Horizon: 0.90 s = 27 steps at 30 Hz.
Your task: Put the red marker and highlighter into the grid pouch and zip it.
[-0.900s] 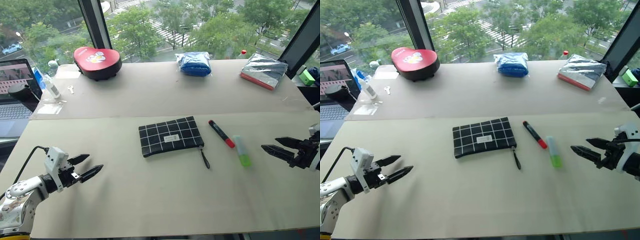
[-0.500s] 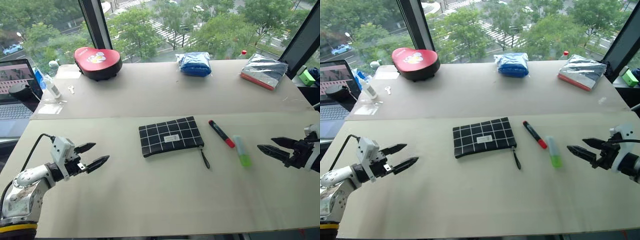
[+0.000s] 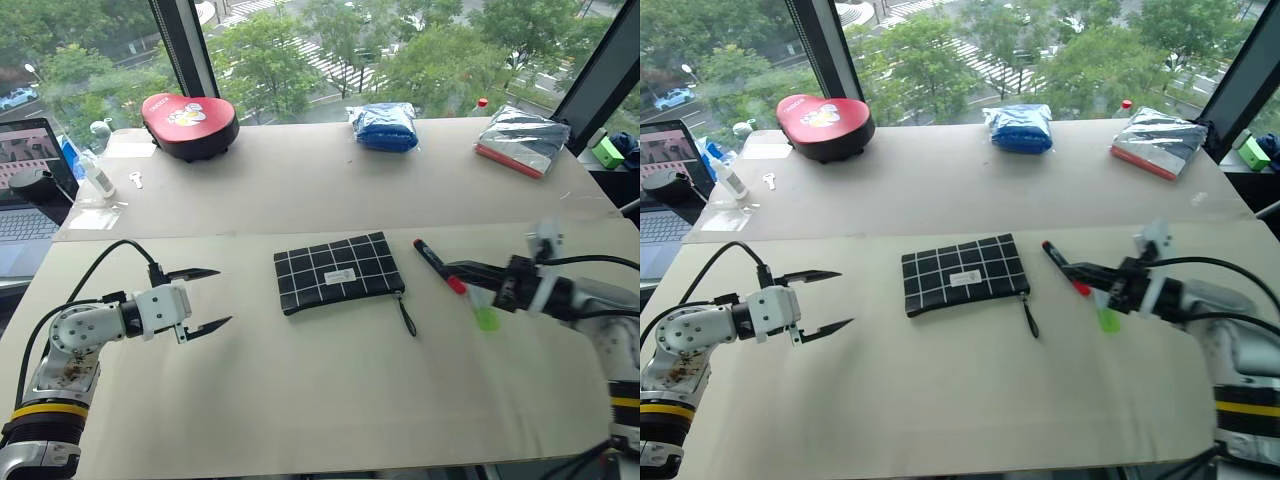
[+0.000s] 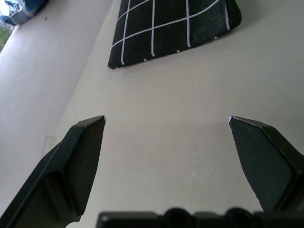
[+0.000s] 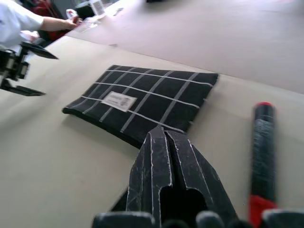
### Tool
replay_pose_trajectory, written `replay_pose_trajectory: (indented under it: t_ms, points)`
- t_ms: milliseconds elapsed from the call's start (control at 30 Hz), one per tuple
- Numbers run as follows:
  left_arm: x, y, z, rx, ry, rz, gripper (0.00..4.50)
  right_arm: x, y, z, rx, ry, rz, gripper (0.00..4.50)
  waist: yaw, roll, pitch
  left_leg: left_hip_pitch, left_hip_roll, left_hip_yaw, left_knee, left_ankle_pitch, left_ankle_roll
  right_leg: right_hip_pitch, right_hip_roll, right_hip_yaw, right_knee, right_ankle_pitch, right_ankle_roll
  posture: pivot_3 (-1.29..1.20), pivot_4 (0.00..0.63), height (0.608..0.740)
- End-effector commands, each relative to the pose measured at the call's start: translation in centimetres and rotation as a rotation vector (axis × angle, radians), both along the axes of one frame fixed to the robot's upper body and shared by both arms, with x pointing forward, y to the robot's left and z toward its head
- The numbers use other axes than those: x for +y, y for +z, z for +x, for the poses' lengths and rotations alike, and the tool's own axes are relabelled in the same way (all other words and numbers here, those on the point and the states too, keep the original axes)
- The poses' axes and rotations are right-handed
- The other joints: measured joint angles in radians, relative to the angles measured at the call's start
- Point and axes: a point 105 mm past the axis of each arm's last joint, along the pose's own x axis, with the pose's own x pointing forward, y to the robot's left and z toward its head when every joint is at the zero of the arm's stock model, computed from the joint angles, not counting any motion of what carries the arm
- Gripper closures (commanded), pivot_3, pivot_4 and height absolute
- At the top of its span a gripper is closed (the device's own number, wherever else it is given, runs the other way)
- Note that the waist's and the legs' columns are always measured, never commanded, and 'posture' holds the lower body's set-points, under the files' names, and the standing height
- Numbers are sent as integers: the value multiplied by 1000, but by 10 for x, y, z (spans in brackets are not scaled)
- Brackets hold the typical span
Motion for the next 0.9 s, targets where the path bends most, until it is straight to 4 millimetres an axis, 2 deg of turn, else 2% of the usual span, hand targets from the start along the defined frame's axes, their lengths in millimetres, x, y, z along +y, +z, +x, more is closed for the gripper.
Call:
replay_pose_trajectory:
  t_ms: [33, 167, 333, 567, 900]
  points:
    - [-20, 5, 1, -103, -88, 42, 0, 41, 7, 17, -112, 77, -96, 4478, -5, 0, 0, 0, 0, 0, 0, 0, 0, 0, 0, 0, 0, 0, 0, 0, 150, 740]
    - [-34, 5, 3, -153, -131, 45, 0, 55, -4, 30, -122, 89, -210, 4478, -4, 0, 0, 0, 0, 1, 0, 1, 0, -1, 0, -1, 1, 1, 0, 0, 150, 740]
    - [-43, 0, 4, -175, -162, 70, 0, 67, -20, 28, -85, 141, -265, 4478, 0, 0, 0, -1, 0, 1, 0, 2, 3, -2, 2, -1, 0, 1, 0, 0, 150, 740]
    - [-54, 2, 10, -203, -181, 55, 0, 57, -48, 39, -106, 126, -513, 4478, -3, -1, 0, -1, 0, 1, 1, 2, 3, -3, 3, 0, 1, 1, 0, 0, 150, 740]
    - [-72, 3, 9, -215, -230, 41, 0, 67, -54, 33, -82, 182, -515, 4478, -5, -2, -1, 0, 1, 1, 2, 2, 2, -2, 4, 0, 2, 1, 0, 0, 150, 740]
